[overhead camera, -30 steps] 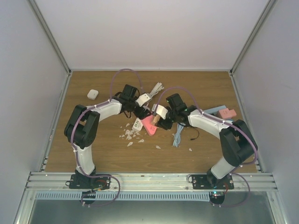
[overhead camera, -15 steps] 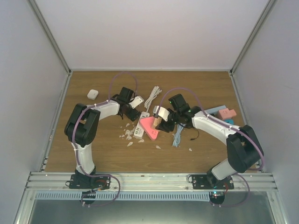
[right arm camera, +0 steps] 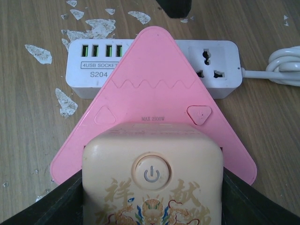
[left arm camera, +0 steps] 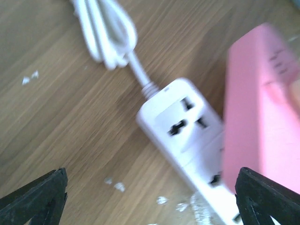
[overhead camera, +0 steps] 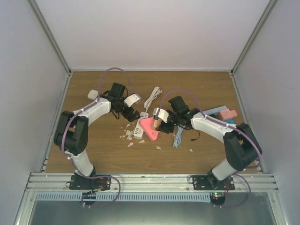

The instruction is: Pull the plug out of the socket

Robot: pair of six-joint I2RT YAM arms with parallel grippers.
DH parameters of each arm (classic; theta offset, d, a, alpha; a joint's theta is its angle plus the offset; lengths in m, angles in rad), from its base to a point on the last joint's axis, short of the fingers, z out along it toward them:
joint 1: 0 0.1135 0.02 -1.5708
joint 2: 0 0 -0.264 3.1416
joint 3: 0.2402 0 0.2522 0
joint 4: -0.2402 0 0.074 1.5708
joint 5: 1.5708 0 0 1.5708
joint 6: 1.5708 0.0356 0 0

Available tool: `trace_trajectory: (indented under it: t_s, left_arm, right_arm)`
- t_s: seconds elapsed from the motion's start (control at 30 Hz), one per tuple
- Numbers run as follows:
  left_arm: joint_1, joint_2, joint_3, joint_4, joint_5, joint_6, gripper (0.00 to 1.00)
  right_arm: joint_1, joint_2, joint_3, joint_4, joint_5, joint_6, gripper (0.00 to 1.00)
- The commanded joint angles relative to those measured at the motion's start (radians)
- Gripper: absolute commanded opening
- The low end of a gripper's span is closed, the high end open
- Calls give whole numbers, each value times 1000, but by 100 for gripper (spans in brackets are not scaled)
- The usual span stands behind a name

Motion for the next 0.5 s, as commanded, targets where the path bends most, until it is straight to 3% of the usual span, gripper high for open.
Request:
trace_trajectory:
  t_s: [0.0,0.13,0.37,0.47]
  left_arm:
    - [-15,-64,8,-1,173,-56,99]
    - [-80,-47,10,-24,151,-60,99]
    - [-81,70,17,-54,74,-82,99]
    - [-79,124,-7,-56,21,-80,90]
  right_arm:
    - [3,22,16,-5,4,-10,24]
    - [3,21,35,-27,5,-5,24]
    - [6,30,104,-87,-2,-2,24]
    - [6,39,126,-112,-1,-10,24]
